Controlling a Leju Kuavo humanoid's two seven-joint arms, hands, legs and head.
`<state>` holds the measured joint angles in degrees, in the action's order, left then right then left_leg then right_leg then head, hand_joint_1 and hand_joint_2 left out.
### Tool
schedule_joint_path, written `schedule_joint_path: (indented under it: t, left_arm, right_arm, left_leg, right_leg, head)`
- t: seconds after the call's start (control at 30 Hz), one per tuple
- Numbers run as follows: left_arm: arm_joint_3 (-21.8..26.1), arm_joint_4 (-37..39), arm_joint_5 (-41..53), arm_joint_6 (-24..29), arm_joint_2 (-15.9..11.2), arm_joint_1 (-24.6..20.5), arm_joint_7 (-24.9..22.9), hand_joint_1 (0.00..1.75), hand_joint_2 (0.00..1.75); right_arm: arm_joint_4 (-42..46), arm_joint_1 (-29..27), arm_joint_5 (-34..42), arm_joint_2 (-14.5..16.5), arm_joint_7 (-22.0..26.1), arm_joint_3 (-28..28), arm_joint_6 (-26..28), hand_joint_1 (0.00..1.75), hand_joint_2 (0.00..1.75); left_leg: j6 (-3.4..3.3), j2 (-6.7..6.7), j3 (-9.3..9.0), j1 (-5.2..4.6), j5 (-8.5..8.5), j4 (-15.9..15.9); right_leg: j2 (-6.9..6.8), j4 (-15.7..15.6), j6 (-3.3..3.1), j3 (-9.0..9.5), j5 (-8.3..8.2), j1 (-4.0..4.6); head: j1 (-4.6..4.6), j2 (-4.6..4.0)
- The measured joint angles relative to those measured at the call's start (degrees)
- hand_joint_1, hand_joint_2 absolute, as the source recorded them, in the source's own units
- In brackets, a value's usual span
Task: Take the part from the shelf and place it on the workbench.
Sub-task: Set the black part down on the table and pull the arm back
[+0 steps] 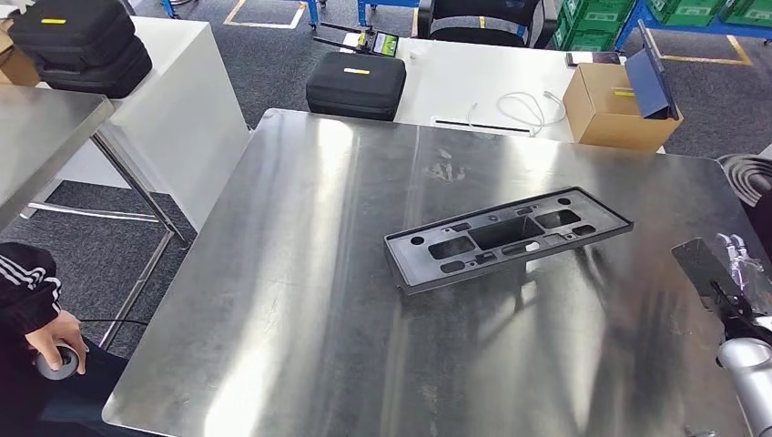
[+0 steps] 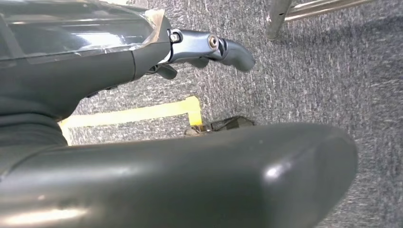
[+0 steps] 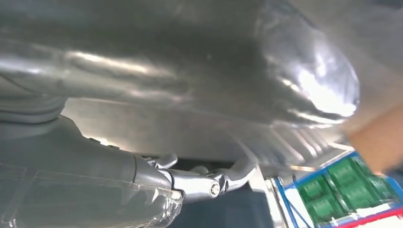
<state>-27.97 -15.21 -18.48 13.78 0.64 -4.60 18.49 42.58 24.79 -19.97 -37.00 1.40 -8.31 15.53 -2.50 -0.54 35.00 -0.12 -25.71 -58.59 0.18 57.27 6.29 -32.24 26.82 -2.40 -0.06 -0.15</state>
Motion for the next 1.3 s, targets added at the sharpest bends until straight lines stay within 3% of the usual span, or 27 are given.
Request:
schedule_joint_path:
  t: [0.1, 0.17, 0.23, 0.27, 0.3, 0.33, 0.4, 0.47, 0.53, 0.63, 0.73, 0.77, 0.8, 0.83, 0.9, 0.93, 0.97, 1.03, 1.1, 1.13, 1.23, 1.3]
  left_arm:
    - [0.0, 0.0, -0.2, 0.0, 0.0, 0.0, 0.1, 0.0, 0.0]
    - [0.0, 0.0, -0.4, 0.1, 0.0, 0.0, 0.2, 0.0, 0.0]
    - [-0.1, 0.0, -0.5, 0.2, 0.1, 0.0, 0.2, 0.0, 0.0]
    - [-0.1, 0.0, -0.5, 0.2, 0.1, 0.0, 0.2, 0.0, 0.0]
    - [-0.1, 0.0, -0.6, 0.2, 0.1, 0.0, 0.2, 0.0, 0.0]
    - [-0.2, 0.0, -0.6, 0.2, 0.1, 0.0, 0.2, 0.0, 0.0]
    - [-0.2, 0.0, -0.7, 0.3, 0.1, 0.0, 0.2, 0.0, 0.0]
    - [-0.3, 0.0, -0.7, 0.3, 0.1, 0.0, 0.2, 0.0, 0.0]
    - [-0.4, 0.0, -0.7, 0.4, 0.1, -0.1, 0.2, 0.0, 0.0]
    - [-0.4, 0.0, -0.7, 0.5, 0.2, -0.1, 0.2, 0.0, 0.0]
    - [-0.5, 0.0, -0.8, 0.6, 0.3, -0.2, 0.2, 0.0, 0.0]
    - [-0.5, 0.0, -0.8, 0.6, 0.3, -0.2, 0.2, 0.0, 0.0]
    - [-0.6, 0.0, -0.9, 0.6, 0.4, -0.1, 0.1, 0.0, 0.0]
    - [-0.6, 0.0, -0.9, 0.6, 0.4, -0.2, 0.1, 0.0, 0.0]
    - [-0.6, 0.0, -1.0, 0.6, 0.5, -0.2, 0.0, 0.0, 0.0]
    - [-0.6, 0.0, -1.0, 0.6, 0.5, -0.2, 0.0, 0.0, 0.0]
    - [-0.6, 0.0, -1.1, 0.6, 0.5, -0.3, -0.1, 0.0, 0.0]
    - [-0.6, 0.0, -1.2, 0.6, 0.5, -0.4, -0.2, 0.0, 0.0]
    - [-0.6, 0.0, -1.2, 0.6, 0.5, -0.4, -0.2, 0.0, 0.0]
    - [-0.6, 0.0, -1.2, 0.6, 0.5, -0.5, -0.3, 0.0, 0.0]
    - [-0.6, 0.0, -1.1, 0.6, 0.5, -0.5, -0.3, 0.0, 0.0]
    - [-0.7, 0.0, -1.1, 0.6, 0.5, -0.5, -0.3, 0.0, 0.0]
  right_arm:
    - [-0.5, 0.2, -0.4, 0.1, 0.4, 0.0, 0.2, 0.0, 0.0]
    - [-0.7, 0.4, -0.7, 0.1, 0.5, 0.1, 0.5, 0.0, 0.0]
    - [-0.9, 0.4, -0.9, 0.2, 0.5, 0.1, 0.7, 0.0, 0.0]
    - [-1.0, 0.4, -1.0, 0.2, 0.5, 0.2, 0.7, 0.0, 0.0]
    - [-1.1, 0.4, -1.0, 0.3, 0.5, 0.2, 0.7, 0.0, 0.0]
    - [-1.1, 0.4, -1.1, 0.3, 0.5, 0.3, 0.8, 0.0, 0.0]
    - [-1.2, 0.4, -1.2, 0.3, 0.5, 0.4, 0.9, 0.0, 0.0]
    - [-1.2, 0.5, -1.2, 0.3, 0.5, 0.5, 1.0, 0.0, 0.0]
    - [-1.2, 0.5, -1.3, 0.3, 0.5, 0.5, 1.1, 0.0, 0.0]
    - [-1.3, 0.4, -1.5, 0.3, 0.5, 0.7, 1.3, 0.0, 0.0]
    - [-1.4, 0.4, -1.9, 0.6, 0.4, 1.0, 1.5, 0.0, 0.0]
    - [-1.5, 0.3, -2.0, 0.8, 0.3, 1.1, 1.5, 0.0, 0.0]
    - [-1.6, 0.3, -2.2, 1.0, 0.2, 1.1, 1.5, 0.0, 0.0]
    - [-1.6, 0.2, -2.4, 1.1, 0.1, 1.2, 1.6, 0.0, 0.0]
    - [-1.7, 0.5, -2.9, 1.3, 0.1, 1.4, 1.6, 0.0, 0.0]
    - [-1.8, 0.7, -3.1, 1.4, 0.1, 1.5, 1.7, 0.0, 0.0]
    - [-1.9, 0.9, -3.2, 1.5, 0.1, 1.6, 1.8, 0.0, 0.0]
    - [-2.1, 1.0, -3.4, 1.7, 0.2, 1.8, 1.9, 0.0, 0.0]
    - [-2.3, 1.1, -3.5, 1.9, 0.2, 1.8, 1.9, 0.0, 0.0]
    - [-2.4, 1.1, -3.5, 2.0, 0.3, 1.9, 1.9, 0.0, 0.0]
    - [-2.5, 1.2, -3.5, 2.0, 0.5, 2.2, 1.9, 0.0, 0.0]
    - [-2.6, 1.2, -3.4, 2.1, 0.6, 2.5, 1.9, 0.0, 0.0]
  left_leg:
    - [0.65, 0.11, 0.46, 0.27, -0.9, -1.0]
    - [1.03, 0.24, 2.72, 0.38, -4.2, -6.3]
    - [1.17, 0.27, 6.25, 0.37, -7.79, -14.0]
    - [1.11, 0.28, 7.33, 0.37, -8.38, -16.3]
    - [0.96, 0.28, 7.36, 0.36, -7.88, -16.5]
    - [0.7, 0.27, 6.24, 0.35, -6.42, -14.3]
    - [-0.02, 0.24, 2.11, 0.22, -2.92, -6.5]
    - [-0.38, 0.25, -0.42, -0.02, -1.48, -1.4]
    - [-0.56, 0.29, -0.64, -0.38, -1.38, -0.5]
    - [-1.64, 0.34, -0.88, -0.39, -0.59, 0.4]
    - [-2.13, 0.36, -0.78, -0.36, -0.26, 0.6]
    - [-2.14, 0.36, -0.74, -0.37, -0.24, 0.6]
    - [-2.14, 0.36, -0.71, -0.37, -0.23, 0.6]
    - [-2.13, 0.35, -0.72, -0.34, -0.21, 0.5]
    - [-1.88, 0.33, -0.72, -0.33, -0.21, 0.4]
    - [-1.65, 0.31, -0.66, -0.44, -0.23, 0.3]
    - [-1.35, 0.29, -0.56, -0.6, -0.2, 0.2]
    - [-0.81, 0.26, -0.38, -0.84, -0.06, 0.1]
    - [-0.31, 0.27, -0.09, -0.77, -0.46, -0.3]
    - [-0.01, 0.28, 0.48, -0.67, -1.57, -1.7]
    - [0.72, 0.3, 4.74, -0.3, -7.44, -11.9]
    - [0.9, 0.31, 6.51, -0.09, -8.86, -16.3]
  right_leg:
    - [0.05, 0.2, -1.57, -0.19, -0.23, -0.28]
    - [0.0, 0.1, -2.44, -0.24, -0.35, -0.26]
    - [-0.06, 0.2, -2.88, -0.38, -0.37, 0.03]
    - [-0.08, 0.2, -2.95, -0.42, -0.38, 0.19]
    - [-0.08, 0.2, -2.95, -0.43, -0.37, 0.32]
    - [-0.07, 0.2, -2.95, -0.4, -0.37, 0.42]
    - [-0.04, 0.2, -2.92, -0.32, -0.35, 0.66]
    - [-0.03, 0.3, -2.74, -0.43, -0.34, 1.02]
    - [-0.07, 0.1, -2.31, -0.56, -0.42, 1.21]
    - [-0.13, 2.2, -1.91, -1.79, 0.89, 0.84]
    - [-0.13, 12.6, -2.09, -6.53, 5.26, 0.71]
    - [-0.13, 15.4, -1.87, -7.75, 6.05, 0.7]
    - [-0.14, 16.1, -1.46, -7.97, 5.97, 0.65]
    - [-0.16, 14.4, -0.9, -7.07, 5.08, 0.55]
    - [-0.25, 6.4, 0.18, -2.92, 2.23, 0.31]
    - [-0.19, 2.8, 0.22, -1.09, 1.12, 0.39]
    - [-0.13, 0.6, -0.07, 0.05, 0.5, 0.5]
    - [0.06, 0.0, -1.09, 0.35, 0.18, 0.86]
    - [0.04, 0.1, -1.82, 0.2, -0.08, 0.42]
    - [0.0, 0.0, -2.24, 0.16, -0.21, 0.21]
    - [-0.15, 0.0, -3.32, -0.19, -0.55, 0.24]
    - [-0.19, 0.1, -3.51, -0.51, -0.7, 0.37]
  head:
    - [-0.12, 0.0]
    - [-0.19, 0.0]
    - [-0.22, 0.0]
    - [-0.22, 0.0]
    - [-0.21, 0.0]
    - [-0.22, 0.0]
    - [-0.21, 0.0]
    - [-0.15, 0.0]
    - [-0.13, 0.0]
    - [-0.05, 0.0]
    - [0.15, 0.0]
    - [0.14, 0.0]
    - [0.14, 0.0]
    - [0.13, 0.0]
    - [0.18, 0.0]
    - [0.16, 0.0]
    - [0.13, 0.0]
    - [-0.02, 0.0]
    - [-0.08, 0.0]
    - [-0.14, 0.0]
    - [-0.28, 0.0]
    - [-0.28, 0.0]
